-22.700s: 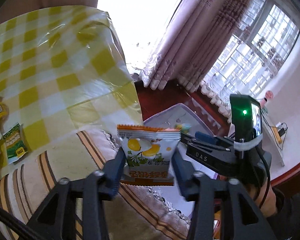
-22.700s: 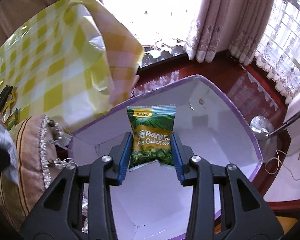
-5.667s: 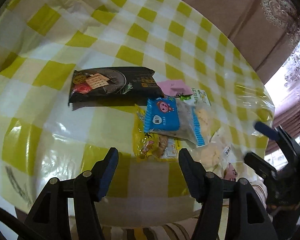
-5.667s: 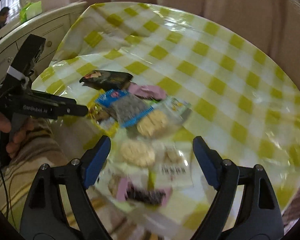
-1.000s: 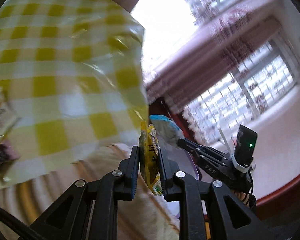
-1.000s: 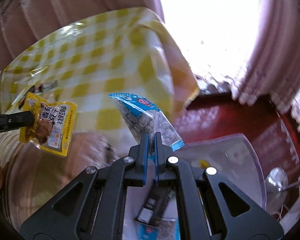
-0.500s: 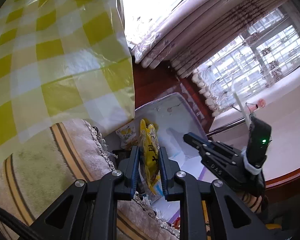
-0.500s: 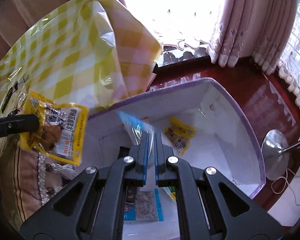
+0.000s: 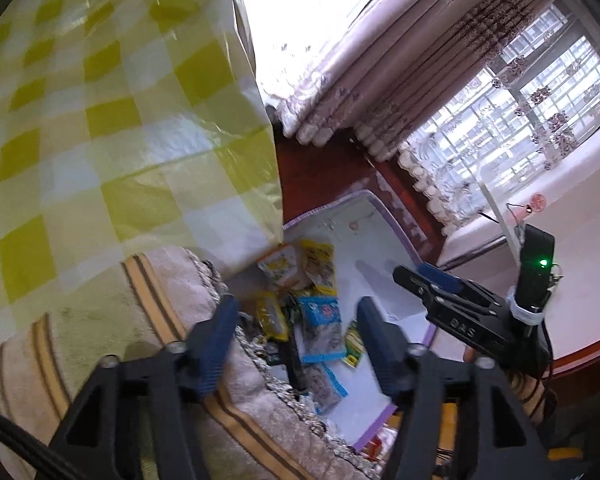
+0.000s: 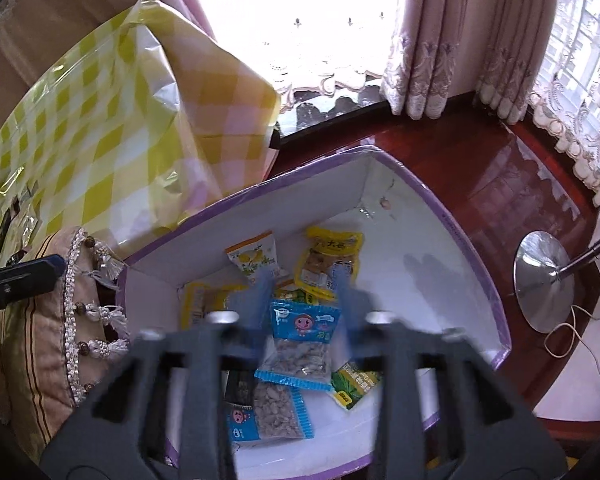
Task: Organize snacks
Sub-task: 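Carry both bags over the white box and open both tools to drop them, then move both open tools back over the remaining snacks on the table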
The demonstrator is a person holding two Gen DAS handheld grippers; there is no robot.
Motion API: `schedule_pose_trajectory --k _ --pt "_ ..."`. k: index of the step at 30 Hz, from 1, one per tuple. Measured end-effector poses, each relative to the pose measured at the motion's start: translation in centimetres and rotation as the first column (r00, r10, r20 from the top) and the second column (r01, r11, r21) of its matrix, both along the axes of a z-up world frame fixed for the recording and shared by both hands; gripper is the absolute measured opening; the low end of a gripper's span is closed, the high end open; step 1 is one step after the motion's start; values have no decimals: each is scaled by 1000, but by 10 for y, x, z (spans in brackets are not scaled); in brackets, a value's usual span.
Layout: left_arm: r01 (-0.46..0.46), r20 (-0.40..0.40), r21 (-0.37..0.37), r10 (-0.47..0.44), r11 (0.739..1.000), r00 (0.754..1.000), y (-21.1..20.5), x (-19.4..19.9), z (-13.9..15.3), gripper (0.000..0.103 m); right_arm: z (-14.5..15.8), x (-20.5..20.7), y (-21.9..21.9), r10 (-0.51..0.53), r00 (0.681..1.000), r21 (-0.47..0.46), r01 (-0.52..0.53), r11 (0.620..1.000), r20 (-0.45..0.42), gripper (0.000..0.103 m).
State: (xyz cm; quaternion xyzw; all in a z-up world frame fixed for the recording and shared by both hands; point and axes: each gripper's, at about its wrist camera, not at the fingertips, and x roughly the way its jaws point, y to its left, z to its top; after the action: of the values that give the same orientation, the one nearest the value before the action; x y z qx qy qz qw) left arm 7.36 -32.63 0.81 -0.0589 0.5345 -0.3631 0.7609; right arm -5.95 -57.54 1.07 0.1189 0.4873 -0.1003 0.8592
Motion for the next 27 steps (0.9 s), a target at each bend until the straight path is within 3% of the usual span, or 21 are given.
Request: schedule_pose_trajectory --k 5,8,10,12,14,18,21,24,27 --pt "-119 128 97 106 988 986 10 -7 14 69 5 2 11 -2 1000 -7 2 1000 11 73" --pt "-190 195 103 168 976 966 26 -10 22 74 10 6 21 3 1000 6 -3 1000 26 74" --pt "-254 239 87 227 963 944 45 -11 28 77 14 8 31 7 999 -10 -7 1000 43 75" --pt "-362 306 99 318 927 897 69 -12 35 83 20 9 45 29 997 -15 -27 1000 72 76" --pt "-418 335 92 367 904 868 91 -12 39 84 25 12 61 56 994 17 -57 998 92 78" --pt "-467 310 72 425 881 850 145 -7 40 84 33 19 99 138 985 71 -146 987 106 78" --pt "-509 302 82 465 857 832 183 -9 37 84 38 26 137 252 960 83 -262 961 119 78" --pt "-583 351 128 513 802 783 217 -21 35 84 41 31 176 366 923 12 -370 929 115 78" --pt "-633 360 155 554 758 751 251 -30 29 84 44 35 212 482 868 -38 -481 876 115 81"
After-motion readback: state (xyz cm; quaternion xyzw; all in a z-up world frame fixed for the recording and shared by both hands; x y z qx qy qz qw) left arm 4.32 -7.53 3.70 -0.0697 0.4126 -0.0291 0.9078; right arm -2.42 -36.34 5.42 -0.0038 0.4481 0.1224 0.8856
